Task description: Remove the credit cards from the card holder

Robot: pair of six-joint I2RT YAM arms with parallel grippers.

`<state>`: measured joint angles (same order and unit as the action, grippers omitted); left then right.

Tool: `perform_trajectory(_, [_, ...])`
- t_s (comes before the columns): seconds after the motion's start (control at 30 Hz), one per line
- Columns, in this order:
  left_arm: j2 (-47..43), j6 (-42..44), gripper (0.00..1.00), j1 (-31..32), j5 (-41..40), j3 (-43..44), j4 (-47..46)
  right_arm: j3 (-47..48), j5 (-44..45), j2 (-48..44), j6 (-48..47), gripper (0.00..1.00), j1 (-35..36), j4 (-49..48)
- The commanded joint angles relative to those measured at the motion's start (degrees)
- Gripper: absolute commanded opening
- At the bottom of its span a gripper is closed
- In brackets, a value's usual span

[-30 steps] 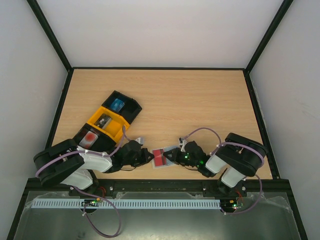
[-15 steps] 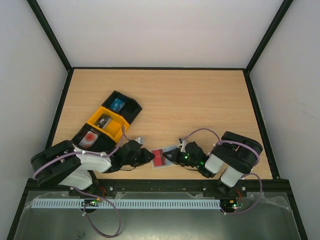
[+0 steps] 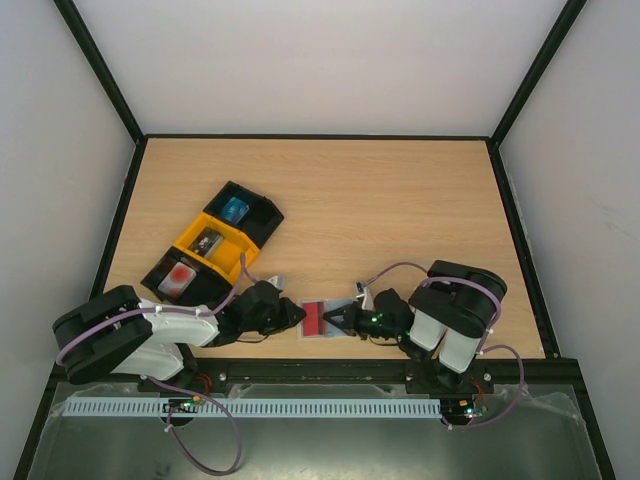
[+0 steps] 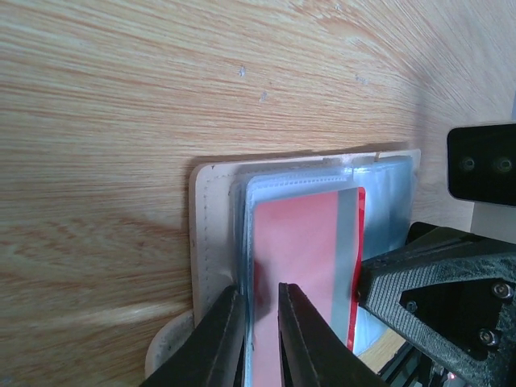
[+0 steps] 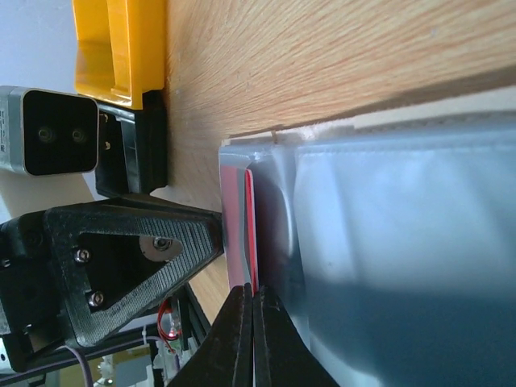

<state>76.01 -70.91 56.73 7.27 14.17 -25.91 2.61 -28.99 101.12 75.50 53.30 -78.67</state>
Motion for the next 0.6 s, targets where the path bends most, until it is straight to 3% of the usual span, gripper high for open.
perform_trajectory(0.0, [1.08,0.90,0.15,0.22,-1.23,-0.85,3.93,-1.27,0.34,-1.53,0.26,0.02,0.50,-1.91])
perform_trajectory(0.4, [1.92,1.58,0.13,-0.03,-1.75,-0.61,4.95,3.64,6.99,-19.79,-9.37,0.02,0.40,28.89])
perform_trajectory(0.57, [1.63,1.74,0.13,-0.13,-1.34,-0.34,5.20,5.07,9.33,-24.27,-11.39,0.02,0.29,36.47])
